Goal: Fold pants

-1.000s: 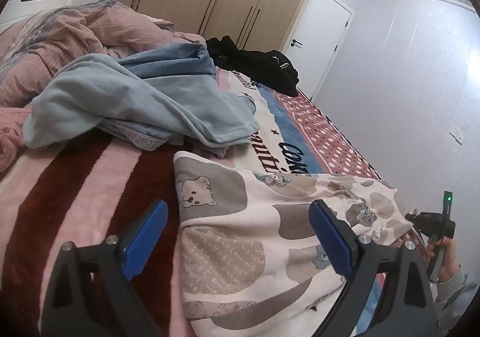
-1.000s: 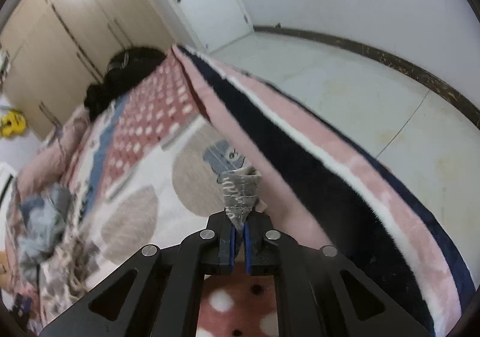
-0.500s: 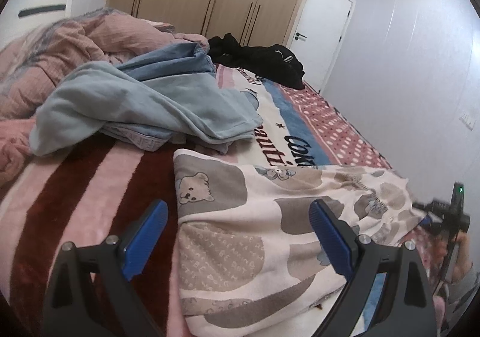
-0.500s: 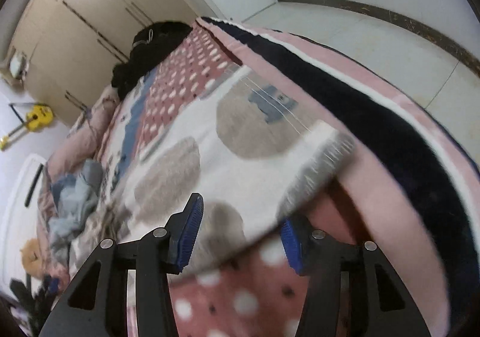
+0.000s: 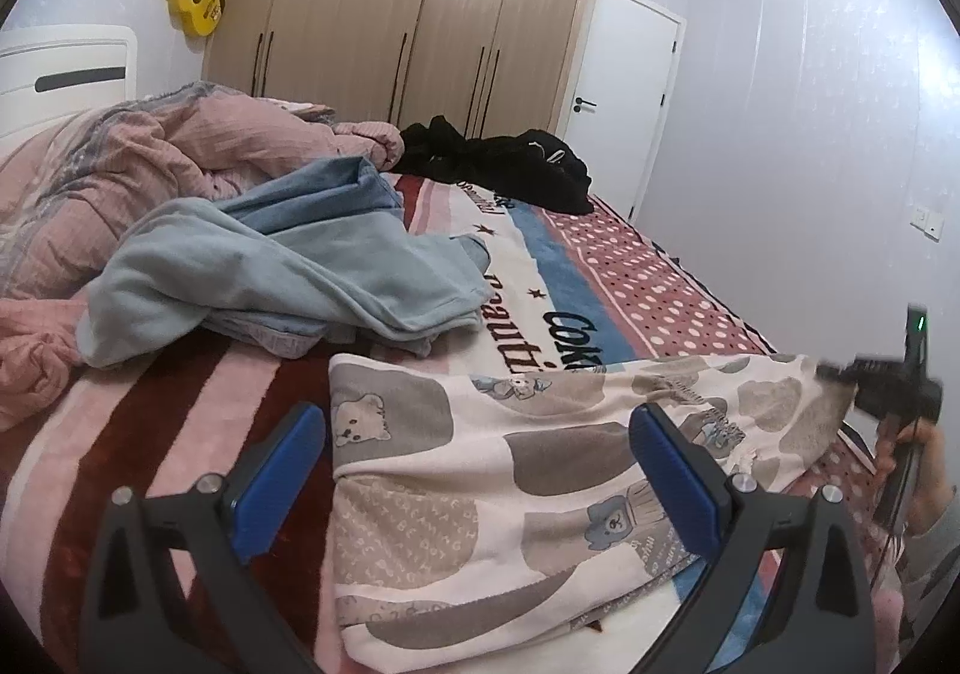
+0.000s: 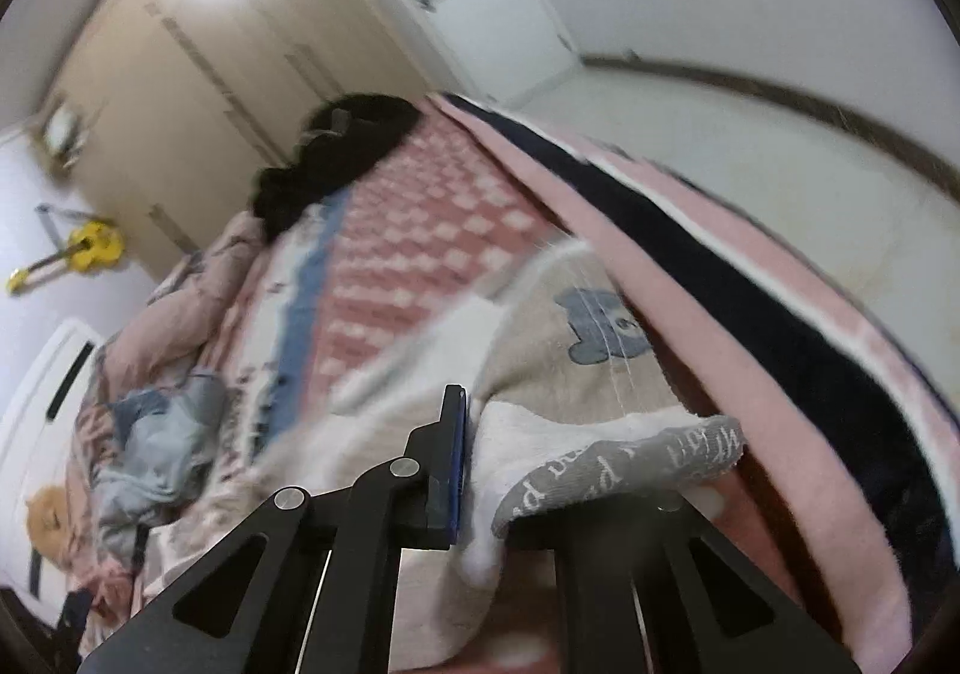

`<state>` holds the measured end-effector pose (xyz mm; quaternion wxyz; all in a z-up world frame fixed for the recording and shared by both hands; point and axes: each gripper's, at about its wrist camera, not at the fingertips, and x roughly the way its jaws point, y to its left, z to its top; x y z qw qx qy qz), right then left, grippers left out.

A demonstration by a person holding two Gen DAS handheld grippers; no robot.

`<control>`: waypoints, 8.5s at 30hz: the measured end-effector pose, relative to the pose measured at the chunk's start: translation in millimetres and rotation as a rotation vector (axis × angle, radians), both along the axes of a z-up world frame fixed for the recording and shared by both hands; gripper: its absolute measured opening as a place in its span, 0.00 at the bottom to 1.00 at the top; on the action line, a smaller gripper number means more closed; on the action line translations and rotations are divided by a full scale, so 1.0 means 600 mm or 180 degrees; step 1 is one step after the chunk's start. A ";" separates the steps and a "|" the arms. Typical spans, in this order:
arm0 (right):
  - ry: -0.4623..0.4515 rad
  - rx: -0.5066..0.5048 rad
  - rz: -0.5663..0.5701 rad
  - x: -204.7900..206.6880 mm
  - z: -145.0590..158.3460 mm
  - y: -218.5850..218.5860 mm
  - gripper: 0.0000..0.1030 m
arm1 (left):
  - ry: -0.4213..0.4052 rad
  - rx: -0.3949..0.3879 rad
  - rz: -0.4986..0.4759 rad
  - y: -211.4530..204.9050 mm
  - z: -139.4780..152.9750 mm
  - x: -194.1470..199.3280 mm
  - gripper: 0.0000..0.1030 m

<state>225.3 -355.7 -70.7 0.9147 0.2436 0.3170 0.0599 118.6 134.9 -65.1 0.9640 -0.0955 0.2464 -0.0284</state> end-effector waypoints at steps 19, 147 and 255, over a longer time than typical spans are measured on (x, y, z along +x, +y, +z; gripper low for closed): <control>0.0168 -0.0650 0.2821 -0.066 -0.048 0.567 0.03 | -0.0049 -0.0260 0.0349 0.107 0.001 -0.040 0.99; 0.0604 0.0026 0.2391 0.001 -0.063 0.330 0.18 | 0.1531 -0.0785 -0.0880 0.065 -0.107 0.133 0.15; -0.1629 -0.1436 0.1115 -0.426 0.145 0.226 0.99 | -0.0666 0.0438 0.0210 -0.164 0.123 -0.231 0.99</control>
